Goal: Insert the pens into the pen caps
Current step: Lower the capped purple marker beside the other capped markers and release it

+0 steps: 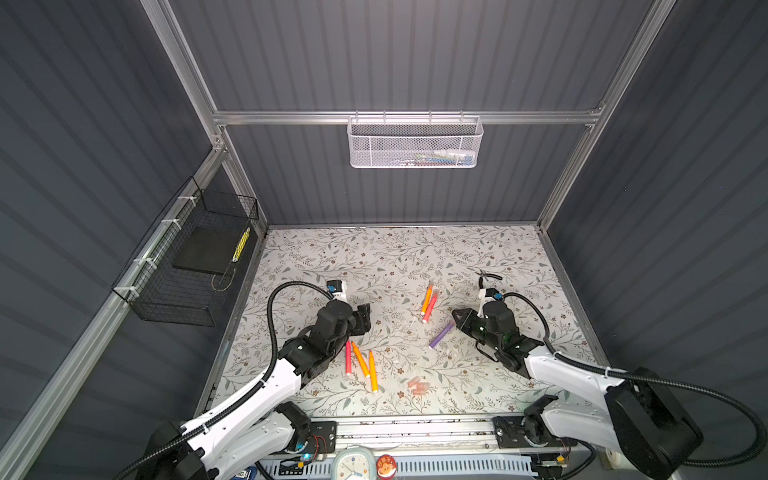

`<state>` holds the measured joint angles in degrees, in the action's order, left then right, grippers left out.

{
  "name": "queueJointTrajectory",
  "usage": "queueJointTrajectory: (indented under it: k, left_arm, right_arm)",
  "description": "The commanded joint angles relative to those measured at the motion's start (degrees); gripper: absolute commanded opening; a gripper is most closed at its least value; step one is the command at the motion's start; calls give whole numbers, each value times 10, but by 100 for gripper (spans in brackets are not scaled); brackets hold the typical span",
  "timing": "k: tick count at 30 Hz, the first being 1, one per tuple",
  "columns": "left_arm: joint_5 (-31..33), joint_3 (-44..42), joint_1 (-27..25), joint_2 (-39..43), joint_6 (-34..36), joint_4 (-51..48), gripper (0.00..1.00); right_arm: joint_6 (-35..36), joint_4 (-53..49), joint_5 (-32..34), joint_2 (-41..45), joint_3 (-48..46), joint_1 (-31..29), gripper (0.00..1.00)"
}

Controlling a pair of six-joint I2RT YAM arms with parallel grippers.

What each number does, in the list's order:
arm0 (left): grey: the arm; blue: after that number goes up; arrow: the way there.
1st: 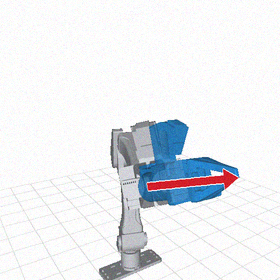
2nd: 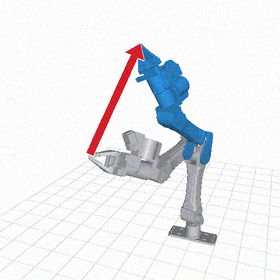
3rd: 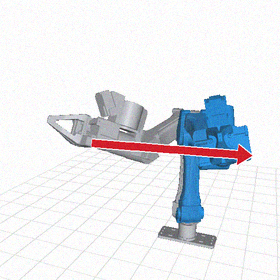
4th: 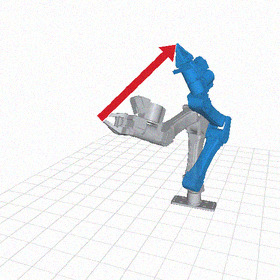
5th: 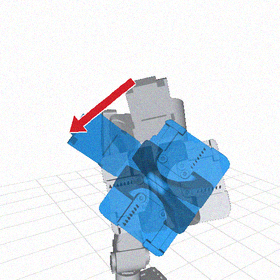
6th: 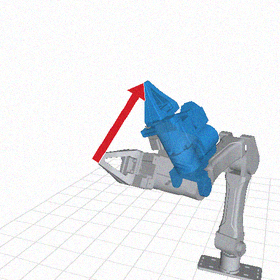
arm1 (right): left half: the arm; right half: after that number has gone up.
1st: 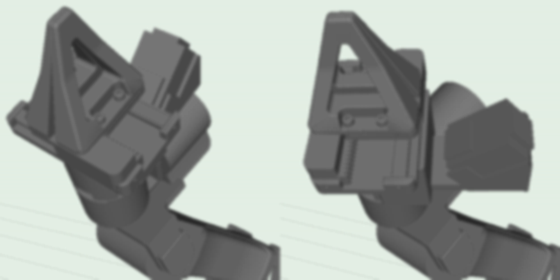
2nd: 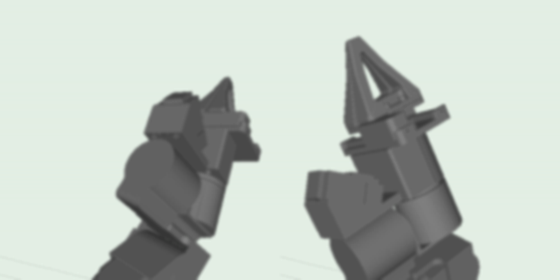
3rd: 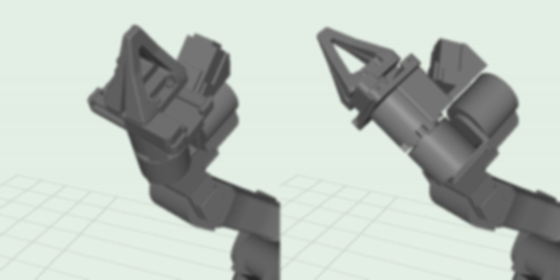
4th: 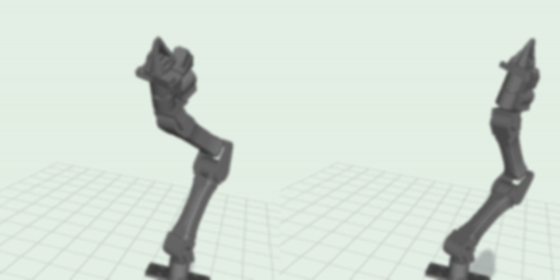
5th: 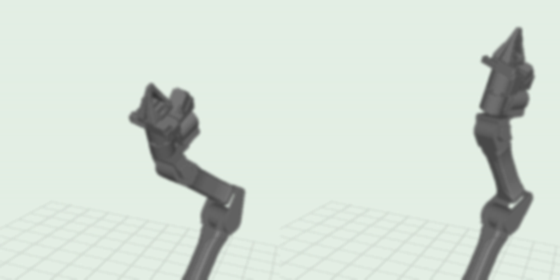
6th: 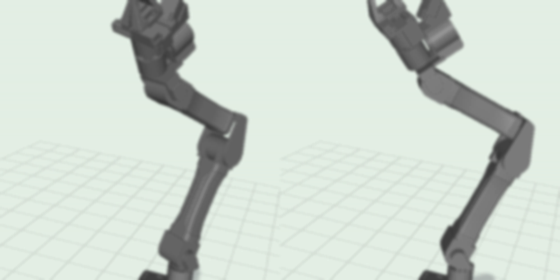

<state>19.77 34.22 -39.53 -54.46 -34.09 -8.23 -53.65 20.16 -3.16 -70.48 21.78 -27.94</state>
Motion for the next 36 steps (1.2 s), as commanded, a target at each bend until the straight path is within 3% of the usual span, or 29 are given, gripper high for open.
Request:
queueJointTrajectory:
  k: [1,9,15,22,25,28,32,36]
  left_arm:
    - [30,21,3,-12,-57,-38,72]
    - [33,9,1,-8,-113,-71,69]
    - [68,-42,-19,50,-162,-75,66]
    - [97,-73,-42,84,-216,-109,65]
    - [98,-83,-47,75,-240,-115,65]
    - [85,-89,-52,60,-277,-122,65]
    - [73,-81,-70,50,-331,-155,59]
    - [67,-79,-84,47,-344,-163,60]
  right_arm:
    - [-6,0,-47,-48,33,21,0]
    - [-11,12,-76,-181,92,70,0]
    - [-30,22,-56,-244,129,78,0]
    - [-62,56,-50,-277,146,87,15]
    - [-62,51,-37,-278,152,87,28]
    - [-61,52,-36,-276,157,89,29]
    - [-58,37,-34,-256,158,90,41]
    - [-46,16,-20,-209,147,88,47]
